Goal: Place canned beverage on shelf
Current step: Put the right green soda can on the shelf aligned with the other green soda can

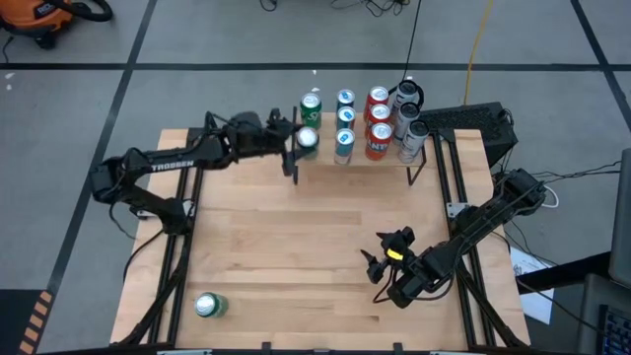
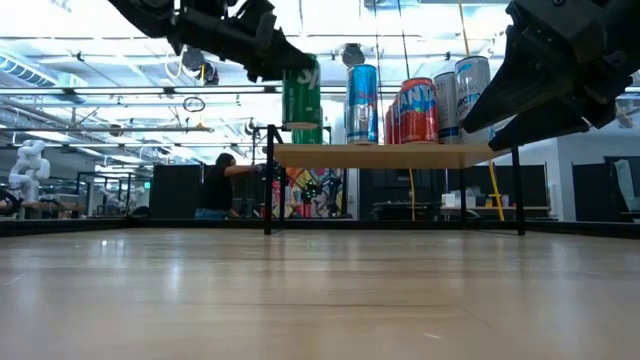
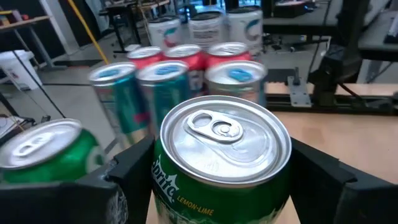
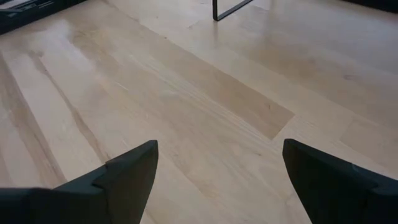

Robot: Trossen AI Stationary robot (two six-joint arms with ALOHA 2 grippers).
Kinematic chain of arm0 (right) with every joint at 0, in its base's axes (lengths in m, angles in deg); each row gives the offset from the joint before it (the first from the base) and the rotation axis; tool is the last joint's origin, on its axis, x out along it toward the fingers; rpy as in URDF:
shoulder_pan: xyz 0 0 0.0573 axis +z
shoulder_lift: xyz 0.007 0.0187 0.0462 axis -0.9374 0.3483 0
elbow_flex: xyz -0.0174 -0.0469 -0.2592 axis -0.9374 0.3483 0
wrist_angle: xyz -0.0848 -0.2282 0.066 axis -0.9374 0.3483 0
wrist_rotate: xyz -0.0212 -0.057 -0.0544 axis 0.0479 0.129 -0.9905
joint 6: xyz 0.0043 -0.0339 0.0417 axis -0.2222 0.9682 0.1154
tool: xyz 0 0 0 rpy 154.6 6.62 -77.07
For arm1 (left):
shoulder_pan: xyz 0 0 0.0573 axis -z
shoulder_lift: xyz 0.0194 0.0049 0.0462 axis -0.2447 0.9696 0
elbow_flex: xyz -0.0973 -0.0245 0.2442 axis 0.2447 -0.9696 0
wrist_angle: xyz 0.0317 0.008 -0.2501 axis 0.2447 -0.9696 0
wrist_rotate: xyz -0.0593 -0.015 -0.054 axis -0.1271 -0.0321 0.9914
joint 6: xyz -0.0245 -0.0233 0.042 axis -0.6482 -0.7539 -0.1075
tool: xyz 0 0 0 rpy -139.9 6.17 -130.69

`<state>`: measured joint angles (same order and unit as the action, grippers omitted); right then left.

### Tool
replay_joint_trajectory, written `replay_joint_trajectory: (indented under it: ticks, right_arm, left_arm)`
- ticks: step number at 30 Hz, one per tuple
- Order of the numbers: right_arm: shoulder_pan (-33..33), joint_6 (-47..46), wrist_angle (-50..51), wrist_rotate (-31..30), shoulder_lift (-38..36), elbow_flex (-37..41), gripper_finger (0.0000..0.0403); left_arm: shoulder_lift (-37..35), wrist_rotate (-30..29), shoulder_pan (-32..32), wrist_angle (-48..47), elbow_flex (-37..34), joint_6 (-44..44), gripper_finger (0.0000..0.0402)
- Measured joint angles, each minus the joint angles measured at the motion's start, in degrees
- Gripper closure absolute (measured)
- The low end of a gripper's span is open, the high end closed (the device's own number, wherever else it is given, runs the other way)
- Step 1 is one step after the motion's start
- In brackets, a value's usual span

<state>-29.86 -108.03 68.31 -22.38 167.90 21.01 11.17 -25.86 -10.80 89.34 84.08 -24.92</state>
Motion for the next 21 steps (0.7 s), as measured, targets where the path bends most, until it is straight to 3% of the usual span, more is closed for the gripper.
replay_joint_trajectory:
  ticks: [11,21]
  right_arm:
    - [-0.64,0.95,-0.02,0.01,0.00,0.00,0.0069]
    - [-0.66,1.14,0.01,0.02,0.00,0.00,0.0069]
  left_arm:
    - [7.34,4.60,-4.96,6.12,0.44,-1.57,0.0114]
    - [7.90,6.05,-7.19,6.43,0.50,-1.29,0.0109]
